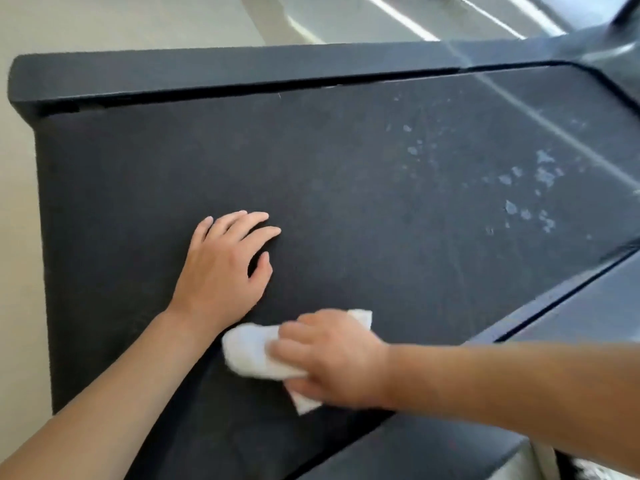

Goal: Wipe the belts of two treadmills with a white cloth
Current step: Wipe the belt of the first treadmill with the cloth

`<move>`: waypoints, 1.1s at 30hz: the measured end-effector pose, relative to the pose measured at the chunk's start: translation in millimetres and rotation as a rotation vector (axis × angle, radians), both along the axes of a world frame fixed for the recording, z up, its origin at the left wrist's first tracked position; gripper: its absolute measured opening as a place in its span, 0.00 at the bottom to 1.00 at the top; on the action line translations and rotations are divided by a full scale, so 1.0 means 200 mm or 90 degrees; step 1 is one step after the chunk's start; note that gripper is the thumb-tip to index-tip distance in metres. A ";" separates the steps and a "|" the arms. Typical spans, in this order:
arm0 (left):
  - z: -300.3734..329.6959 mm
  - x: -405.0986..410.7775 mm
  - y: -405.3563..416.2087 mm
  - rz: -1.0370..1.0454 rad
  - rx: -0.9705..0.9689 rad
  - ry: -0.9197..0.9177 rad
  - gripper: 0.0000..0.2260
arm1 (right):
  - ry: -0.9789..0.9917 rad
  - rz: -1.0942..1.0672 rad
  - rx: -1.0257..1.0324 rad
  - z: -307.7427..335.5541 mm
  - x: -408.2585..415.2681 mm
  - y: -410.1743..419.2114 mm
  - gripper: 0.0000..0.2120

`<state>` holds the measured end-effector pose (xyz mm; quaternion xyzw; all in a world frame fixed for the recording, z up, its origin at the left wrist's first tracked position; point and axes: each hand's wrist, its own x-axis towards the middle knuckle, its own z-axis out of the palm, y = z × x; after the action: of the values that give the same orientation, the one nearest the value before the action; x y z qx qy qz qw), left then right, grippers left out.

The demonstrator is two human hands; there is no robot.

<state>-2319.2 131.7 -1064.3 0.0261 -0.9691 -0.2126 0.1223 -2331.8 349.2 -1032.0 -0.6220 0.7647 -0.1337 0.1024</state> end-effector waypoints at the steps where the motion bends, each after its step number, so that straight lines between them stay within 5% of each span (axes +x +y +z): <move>1: -0.01 0.00 0.00 -0.002 0.006 0.010 0.19 | -0.026 0.083 0.015 0.00 0.10 -0.02 0.12; 5: -0.03 -0.01 -0.02 -0.009 0.012 0.013 0.20 | 0.029 0.243 -0.032 -0.04 -0.13 -0.02 0.12; 10: 0.01 0.01 0.08 0.063 0.051 -0.046 0.20 | 0.162 -0.349 -0.043 0.05 -1.13 0.23 0.11; 12: 0.04 -0.02 0.18 0.094 0.050 -0.058 0.20 | 0.158 -0.460 -0.047 0.07 -1.35 0.34 0.12; 14: 0.05 -0.08 0.30 0.062 0.030 -0.080 0.21 | 0.159 -0.350 -0.048 0.06 -1.27 0.42 0.11; 18: 0.07 -0.26 0.47 0.024 0.003 -0.096 0.22 | -0.017 0.176 0.006 0.00 -0.59 0.69 0.11; 20: 0.07 -0.33 0.55 0.027 0.000 -0.100 0.21 | -0.009 0.352 0.025 -0.02 -0.54 0.76 0.11; 22: 0.05 -0.39 0.62 0.052 -0.014 -0.091 0.20 | 0.033 0.323 -0.047 -0.04 -0.83 0.70 0.11; 24: 0.03 -0.42 0.69 0.091 -0.023 -0.083 0.19 | 0.073 0.059 -0.157 -0.02 -1.29 0.57 0.12; 28: 0.04 -0.44 0.75 0.141 -0.020 -0.080 0.19 | 0.098 -0.355 -0.090 0.02 -2.00 0.40 0.11; 31: 0.07 -0.44 0.76 0.202 0.005 -0.089 0.21 | 0.077 -0.187 -0.133 -0.03 -1.73 0.37 0.08; 33: 0.08 -0.45 0.76 0.243 -0.001 -0.097 0.21 | -0.031 0.100 -0.147 -0.07 -1.31 0.51 0.09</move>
<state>-2409.8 283.6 -1049.0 0.2248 -0.9532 -0.1826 0.0868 -2592.9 452.0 -1046.6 -0.6839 0.6905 -0.2280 0.0589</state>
